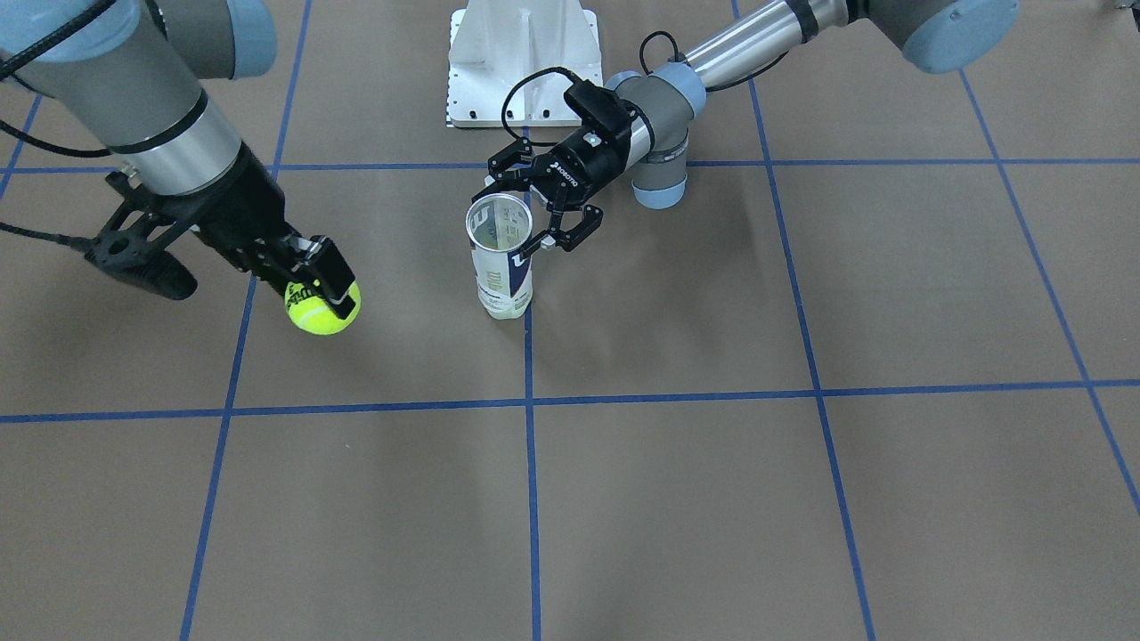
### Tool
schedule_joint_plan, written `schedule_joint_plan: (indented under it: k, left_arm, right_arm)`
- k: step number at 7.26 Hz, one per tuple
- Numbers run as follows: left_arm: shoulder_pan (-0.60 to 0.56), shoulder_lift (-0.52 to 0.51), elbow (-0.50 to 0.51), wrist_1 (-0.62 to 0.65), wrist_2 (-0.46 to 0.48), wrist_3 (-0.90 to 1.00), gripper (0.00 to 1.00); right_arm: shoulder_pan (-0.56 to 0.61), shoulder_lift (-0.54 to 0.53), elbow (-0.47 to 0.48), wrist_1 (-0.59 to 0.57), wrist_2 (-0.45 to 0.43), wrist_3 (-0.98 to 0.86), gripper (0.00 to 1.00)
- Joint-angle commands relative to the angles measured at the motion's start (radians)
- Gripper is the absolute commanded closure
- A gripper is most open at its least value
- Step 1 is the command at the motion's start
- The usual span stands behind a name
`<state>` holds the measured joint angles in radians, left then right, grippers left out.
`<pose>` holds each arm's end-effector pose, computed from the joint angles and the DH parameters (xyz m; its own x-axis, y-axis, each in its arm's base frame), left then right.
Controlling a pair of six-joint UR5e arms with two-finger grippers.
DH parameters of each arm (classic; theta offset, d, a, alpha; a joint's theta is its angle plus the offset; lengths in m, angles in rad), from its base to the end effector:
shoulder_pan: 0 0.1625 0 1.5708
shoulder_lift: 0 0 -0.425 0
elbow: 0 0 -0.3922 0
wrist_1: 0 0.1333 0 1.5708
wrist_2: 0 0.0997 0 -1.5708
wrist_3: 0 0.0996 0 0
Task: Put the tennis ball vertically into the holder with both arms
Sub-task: 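Lower the second ball into the can and open the right gripper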
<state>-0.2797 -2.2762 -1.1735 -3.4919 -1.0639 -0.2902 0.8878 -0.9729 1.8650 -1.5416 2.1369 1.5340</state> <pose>0.5815 -0.3560 0.2350 0.4166 0.7519 -0.5109 0.7382 0.0483 0.6729 -0.3247 -0.5257 0.1799 0.3956 0.4370 0.8078 -0.3708 0.8807 -0.2949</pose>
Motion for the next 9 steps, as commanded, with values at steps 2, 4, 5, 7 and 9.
schedule_joint_plan:
  k: [2, 4, 5, 7, 9]
  left_arm:
    - [0.001, 0.001, 0.000, -0.001, -0.001, 0.000, 0.10]
    - [0.002, 0.003, 0.000, -0.001, -0.001, 0.000, 0.10]
    - [0.002, 0.003, 0.000, -0.001, -0.001, 0.000, 0.10]
    - [0.004, 0.003, 0.000, -0.001, -0.001, 0.000, 0.10]
    - [0.004, 0.003, 0.000, -0.001, -0.001, 0.000, 0.10]
  right_arm:
    - [-0.105, 0.080, 0.049, -0.006, -0.015, 0.159, 1.00]
    - [-0.174, 0.094, 0.062, -0.011, -0.060, 0.184, 1.00]
    - [-0.206, 0.098, 0.060, -0.012, -0.101, 0.193, 1.00]
    - [-0.233, 0.103, 0.056, -0.012, -0.129, 0.193, 1.00]
    - [-0.239, 0.120, 0.037, -0.012, -0.135, 0.193, 1.00]
